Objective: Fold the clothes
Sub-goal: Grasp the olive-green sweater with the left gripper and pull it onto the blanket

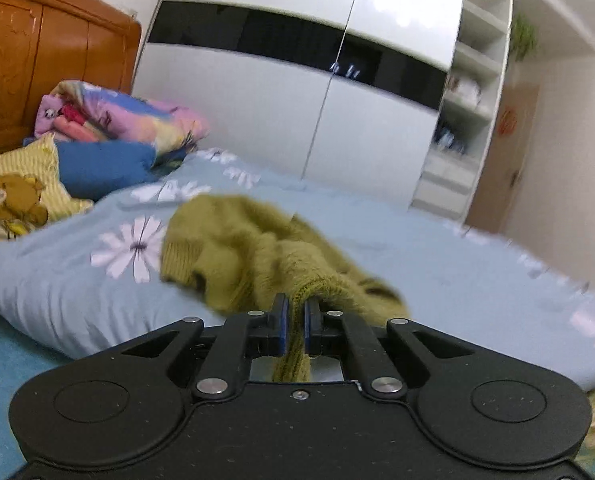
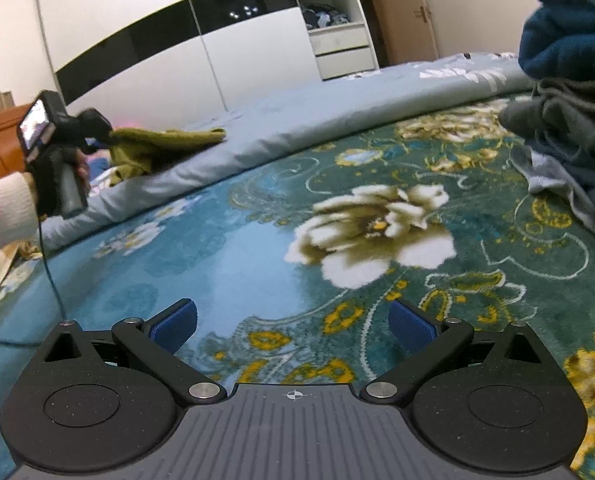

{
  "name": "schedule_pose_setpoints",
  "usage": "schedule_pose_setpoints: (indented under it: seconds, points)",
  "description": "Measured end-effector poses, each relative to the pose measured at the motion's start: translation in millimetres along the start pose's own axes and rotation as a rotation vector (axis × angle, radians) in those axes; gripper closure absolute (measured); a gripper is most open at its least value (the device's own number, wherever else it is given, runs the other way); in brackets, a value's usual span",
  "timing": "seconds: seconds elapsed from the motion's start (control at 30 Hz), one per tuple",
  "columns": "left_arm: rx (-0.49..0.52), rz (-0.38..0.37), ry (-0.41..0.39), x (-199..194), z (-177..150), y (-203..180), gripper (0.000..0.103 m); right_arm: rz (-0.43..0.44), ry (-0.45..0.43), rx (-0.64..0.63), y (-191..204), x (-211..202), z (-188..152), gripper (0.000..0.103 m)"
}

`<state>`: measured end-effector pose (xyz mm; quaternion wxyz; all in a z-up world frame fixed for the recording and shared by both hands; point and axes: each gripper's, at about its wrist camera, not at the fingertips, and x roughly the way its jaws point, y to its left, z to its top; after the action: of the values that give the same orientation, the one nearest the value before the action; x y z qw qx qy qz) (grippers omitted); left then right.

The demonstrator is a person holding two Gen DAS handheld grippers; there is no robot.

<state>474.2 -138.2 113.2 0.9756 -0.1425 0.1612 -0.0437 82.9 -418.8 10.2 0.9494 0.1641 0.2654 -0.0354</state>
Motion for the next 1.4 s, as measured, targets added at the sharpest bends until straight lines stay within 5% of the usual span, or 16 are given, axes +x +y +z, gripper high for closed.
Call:
schedule_pose_setpoints:
  seconds: [0.27, 0.5, 0.7, 0.97, 1.2, 1.27, 1.33, 1.4]
  points:
    - [-0.057, -0.113, -0.029, -132.9, 31.1, 35.5, 0.099, 0.015, -0.051, 0.013, 17.7, -44.2, 7.6, 0.0]
    - [0.01, -0.253, 0.093, -280.0, -27.2, 57.9, 0.099, 0.072, -0.074, -0.008, 48.4, -79.3, 9.3, 0.0]
    - [0.084, -0.379, 0.211, -361.3, -88.2, 41.1, 0.099, 0.097, -0.088, -0.027, 59.7, -109.9, 3.4, 0.0]
    - [0.077, -0.619, 0.347, -391.0, -129.4, -26.9, 0.098, 0.064, -0.124, -0.018, 62.0, -149.7, -4.3, 0.0]
    - [0.128, -0.578, 0.428, -381.8, -143.3, -39.4, 0.094, -0.026, -0.128, 0.042, 38.7, -165.1, -5.4, 0.0]
    - [0.117, -0.569, 0.44, -381.0, -145.7, -35.1, 0.086, -0.039, -0.105, 0.049, 36.7, -160.4, -6.2, 0.0]
    - [0.106, -0.554, 0.441, -382.6, -144.3, -28.6, 0.064, -0.037, -0.077, 0.061, 36.7, -152.1, -5.9, 0.0]
    - [0.099, -0.548, 0.423, -385.7, -136.3, -16.1, 0.057, -0.024, -0.047, 0.058, 35.3, -136.7, -9.3, 0.0]
